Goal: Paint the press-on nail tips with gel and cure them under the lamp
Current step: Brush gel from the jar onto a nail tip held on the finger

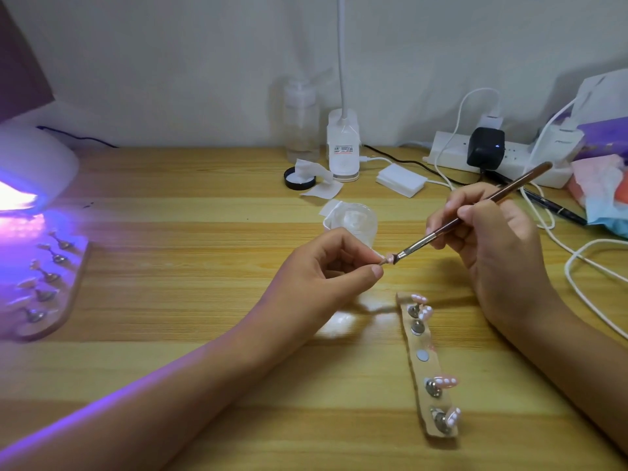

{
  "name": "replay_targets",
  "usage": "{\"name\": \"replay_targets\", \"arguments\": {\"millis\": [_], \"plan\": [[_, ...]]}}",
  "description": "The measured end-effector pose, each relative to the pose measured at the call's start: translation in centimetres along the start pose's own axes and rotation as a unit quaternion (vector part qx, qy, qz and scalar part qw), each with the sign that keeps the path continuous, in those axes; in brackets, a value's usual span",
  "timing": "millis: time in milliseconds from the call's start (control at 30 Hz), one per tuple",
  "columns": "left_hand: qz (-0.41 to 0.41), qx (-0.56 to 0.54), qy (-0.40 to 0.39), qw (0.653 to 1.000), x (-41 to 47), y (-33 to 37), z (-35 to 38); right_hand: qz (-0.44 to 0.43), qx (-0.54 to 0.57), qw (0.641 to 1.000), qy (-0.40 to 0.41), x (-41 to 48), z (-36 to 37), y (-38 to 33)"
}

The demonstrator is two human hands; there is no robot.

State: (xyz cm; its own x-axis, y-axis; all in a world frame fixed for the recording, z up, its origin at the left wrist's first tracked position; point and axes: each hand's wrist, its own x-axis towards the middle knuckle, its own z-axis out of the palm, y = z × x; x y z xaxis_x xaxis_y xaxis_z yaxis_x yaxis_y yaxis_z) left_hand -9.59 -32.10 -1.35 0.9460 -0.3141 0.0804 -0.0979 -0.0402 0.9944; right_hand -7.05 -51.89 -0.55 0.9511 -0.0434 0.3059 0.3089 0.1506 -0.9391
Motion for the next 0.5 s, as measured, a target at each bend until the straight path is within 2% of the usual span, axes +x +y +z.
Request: {"name": "replay_targets", "arguments": {"millis": [133,267,500], "plan": [[0.004,-0.005,0.002,1.000,-0.05,-0.04,-0.02,-0.020,-0.008,0.999,0.044,0.06,-0.01,-0.03],[0.008,-0.011,0.006,1.000,0.01,-0.10,-0.06,0.012,-0.006,0.998,0.067,0.31,-0.22,0.06],[0.006,-0.040,0.014,0.999,0.14,-0.16,0.07,0.065,0.140,0.987,0.050,0.95,-0.37,-0.07]]}}
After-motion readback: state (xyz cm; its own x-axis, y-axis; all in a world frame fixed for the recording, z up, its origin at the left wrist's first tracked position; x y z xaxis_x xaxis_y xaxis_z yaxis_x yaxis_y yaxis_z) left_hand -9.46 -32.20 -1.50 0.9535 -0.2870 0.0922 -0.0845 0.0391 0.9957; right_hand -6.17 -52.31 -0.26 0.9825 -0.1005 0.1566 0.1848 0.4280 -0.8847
